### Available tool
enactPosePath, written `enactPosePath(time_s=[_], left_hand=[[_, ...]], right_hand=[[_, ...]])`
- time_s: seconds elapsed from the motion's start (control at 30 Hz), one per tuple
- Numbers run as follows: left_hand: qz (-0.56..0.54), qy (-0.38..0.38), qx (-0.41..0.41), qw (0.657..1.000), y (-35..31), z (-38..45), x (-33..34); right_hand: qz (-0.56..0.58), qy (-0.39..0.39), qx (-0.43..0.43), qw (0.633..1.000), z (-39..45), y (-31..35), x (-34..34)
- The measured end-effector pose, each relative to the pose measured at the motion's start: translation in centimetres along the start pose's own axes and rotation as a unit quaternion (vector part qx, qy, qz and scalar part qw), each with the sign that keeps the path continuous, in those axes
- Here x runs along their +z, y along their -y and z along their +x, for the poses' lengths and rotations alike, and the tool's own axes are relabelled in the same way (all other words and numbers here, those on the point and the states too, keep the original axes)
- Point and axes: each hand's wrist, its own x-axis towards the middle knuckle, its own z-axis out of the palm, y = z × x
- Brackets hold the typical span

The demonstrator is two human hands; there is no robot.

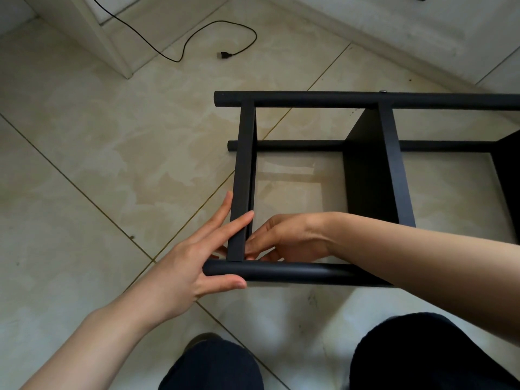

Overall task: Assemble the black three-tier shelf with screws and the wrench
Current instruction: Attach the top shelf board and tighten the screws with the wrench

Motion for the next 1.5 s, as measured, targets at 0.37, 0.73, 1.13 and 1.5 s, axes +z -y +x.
enactPosePath(time_s=[0.37,0.73,1.13,1.5], left_hand=[[0.005,0.002,-0.004,1.000,-0.06,-0.04,0.02],[-0.006,0.002,-0.004,1.000,-0.13,0.01,0.10],[0.001,-0.002,-0.012,1.000,-0.27,0.00,0.12],[-0.008,-0.004,-0.020,1.000,-0.30,-0.05,0.16]], right_hand=[[-0.017,-0.007,0.005,1.000,0.08,0.39,0.37],[-0.045,-0.027,-0.005,0.999,0.13,0.42,0.88],[-0.036,-0.018,0.007,0.999,-0.19,0.25,0.05],[-0.045,-0.028,0.002,0.999,0.01,0.10,0.28]])
